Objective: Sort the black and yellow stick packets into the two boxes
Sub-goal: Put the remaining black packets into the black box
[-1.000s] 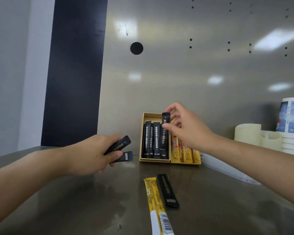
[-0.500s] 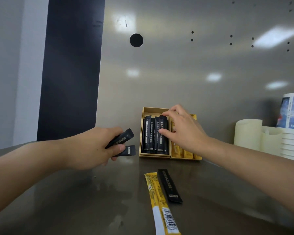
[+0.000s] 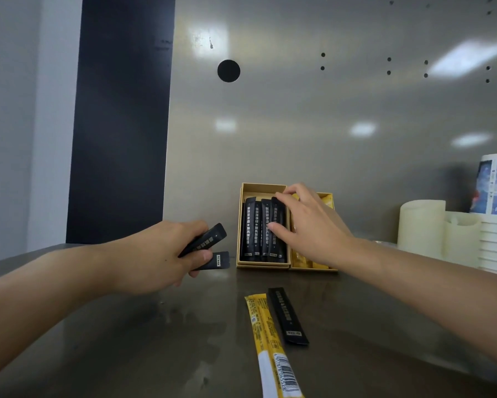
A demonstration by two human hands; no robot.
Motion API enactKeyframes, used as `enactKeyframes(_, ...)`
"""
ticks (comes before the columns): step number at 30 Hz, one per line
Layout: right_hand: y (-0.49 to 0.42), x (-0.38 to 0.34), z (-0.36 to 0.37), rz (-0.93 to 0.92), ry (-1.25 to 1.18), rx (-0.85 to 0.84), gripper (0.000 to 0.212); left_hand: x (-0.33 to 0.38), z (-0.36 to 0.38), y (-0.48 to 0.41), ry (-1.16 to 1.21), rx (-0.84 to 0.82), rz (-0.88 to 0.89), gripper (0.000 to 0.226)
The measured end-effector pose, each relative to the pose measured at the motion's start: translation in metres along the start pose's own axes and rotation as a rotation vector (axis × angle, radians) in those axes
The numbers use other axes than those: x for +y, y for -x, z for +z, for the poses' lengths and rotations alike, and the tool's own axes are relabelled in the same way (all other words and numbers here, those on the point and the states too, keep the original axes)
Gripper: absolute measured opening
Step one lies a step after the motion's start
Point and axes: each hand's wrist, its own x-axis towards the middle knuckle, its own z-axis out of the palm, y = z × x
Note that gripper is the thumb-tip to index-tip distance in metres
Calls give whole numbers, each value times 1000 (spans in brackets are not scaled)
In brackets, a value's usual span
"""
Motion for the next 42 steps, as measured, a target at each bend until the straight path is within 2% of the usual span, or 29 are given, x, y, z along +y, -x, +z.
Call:
enactKeyframes(5,2,-6,-5,5,-19,64,59,0,0,-1,36,65,-17,11)
enactKeyframes(8,8,-25,-23,-52,-174,90,49,3,-3,-2,95,154,-17,14)
enactKeyframes(11,16,-48,-41,-158,-369,-116,45,9,-3,-2,158,242,13,14)
enactKeyframes(14,23,-60,-48,-171,-587,-315,27,16,-2,-1,188,289,42,17)
enactKeyframes(19,33,-50,-47,-59,-791,-355,16,21,3,-1,206,213,49,19)
enactKeyframes(23,33,-34,-44,91,-884,-279,18,16,3,-3,251,214,18,16)
enactKeyframes(27,37,-30,-42,161,-902,-300,19,11,0,-4,284,245,-1,13)
enactKeyframes(31,46,-35,-37,107,-826,-370,15,13,-2,0,219,297,27,13)
enactKeyframes(34,50,-47,-37,30,-791,-344,24,23,0,4,192,285,95,10)
enactKeyframes(39,54,-57,-38,-1,-836,-366,7,34,8,3,125,320,136,8)
enactKeyframes(42,48,-47,-39,95,-876,-325,5,32,7,3,120,395,45,24)
